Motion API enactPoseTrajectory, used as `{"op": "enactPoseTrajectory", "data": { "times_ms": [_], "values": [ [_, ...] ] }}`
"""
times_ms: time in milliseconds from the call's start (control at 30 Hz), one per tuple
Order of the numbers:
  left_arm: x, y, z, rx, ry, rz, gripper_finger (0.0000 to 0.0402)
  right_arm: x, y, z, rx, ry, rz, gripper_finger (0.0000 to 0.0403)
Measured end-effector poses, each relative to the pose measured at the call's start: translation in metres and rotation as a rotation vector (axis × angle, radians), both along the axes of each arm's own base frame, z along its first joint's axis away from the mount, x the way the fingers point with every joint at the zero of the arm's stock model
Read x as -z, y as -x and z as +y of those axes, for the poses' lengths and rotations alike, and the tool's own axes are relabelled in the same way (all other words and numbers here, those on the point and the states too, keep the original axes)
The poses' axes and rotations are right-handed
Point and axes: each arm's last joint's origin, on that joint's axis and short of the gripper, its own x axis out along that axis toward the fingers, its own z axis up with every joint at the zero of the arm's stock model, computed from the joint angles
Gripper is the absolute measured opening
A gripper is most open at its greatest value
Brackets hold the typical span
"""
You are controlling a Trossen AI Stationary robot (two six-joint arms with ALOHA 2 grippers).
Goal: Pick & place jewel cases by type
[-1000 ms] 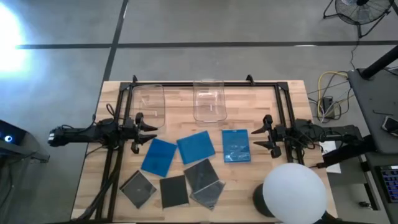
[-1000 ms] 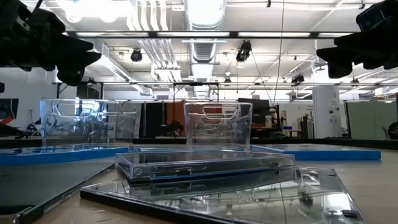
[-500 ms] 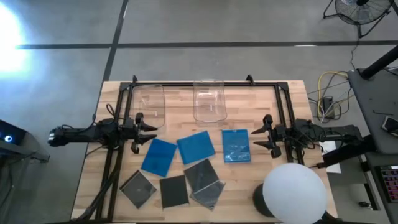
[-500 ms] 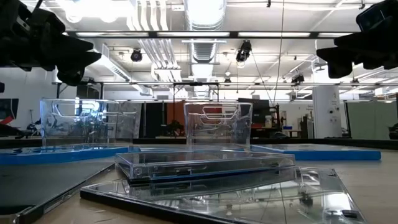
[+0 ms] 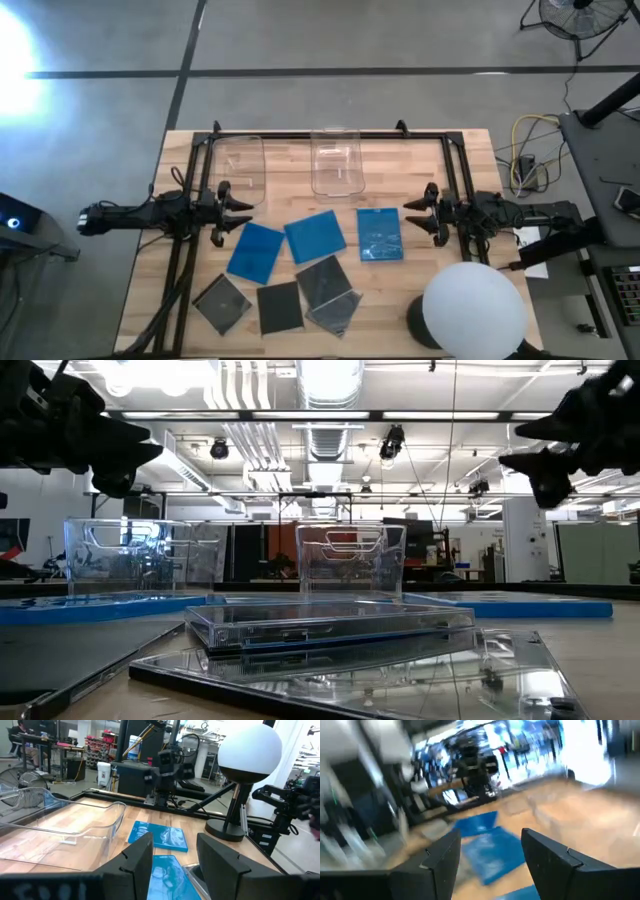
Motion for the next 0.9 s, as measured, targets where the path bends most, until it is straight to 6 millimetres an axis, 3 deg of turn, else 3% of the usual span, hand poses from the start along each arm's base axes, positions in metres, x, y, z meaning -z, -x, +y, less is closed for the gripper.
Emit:
{"op": "enactPoseTrajectory", "data": {
  "times_ms": [133,267,333,500,667,900],
  "values": [
    [0.0,0.0,0.0,-0.001,0.0,0.0,0.0135,0.003,-0.002,0.0,-0.005,-0.492,0.013,0.0203],
    [0.0,0.0,0.0,-0.006,0.0,-0.001,0.0135,0.004,-0.004,0.0,0.0,-0.73,0.019,0.0203],
    [-0.002,0.0,0.0,-0.016,0.038,-0.027,0.0135,0.005,-0.004,0.0,0.011,-0.789,0.017,0.0203],
    [-0.019,0.002,0.001,0.016,0.547,-0.224,0.0135,-0.009,-0.005,-0.005,0.133,-0.873,-0.202,0.0203],
    [-0.033,0.006,0.005,-0.002,0.867,-0.419,0.0135,-0.016,-0.012,-0.007,0.209,-0.896,-0.308,0.0203],
    [-0.033,0.006,0.006,-0.035,0.908,-0.446,0.0135,-0.013,-0.056,-0.002,0.253,-1.019,0.077,0.0203]
  ]
}}
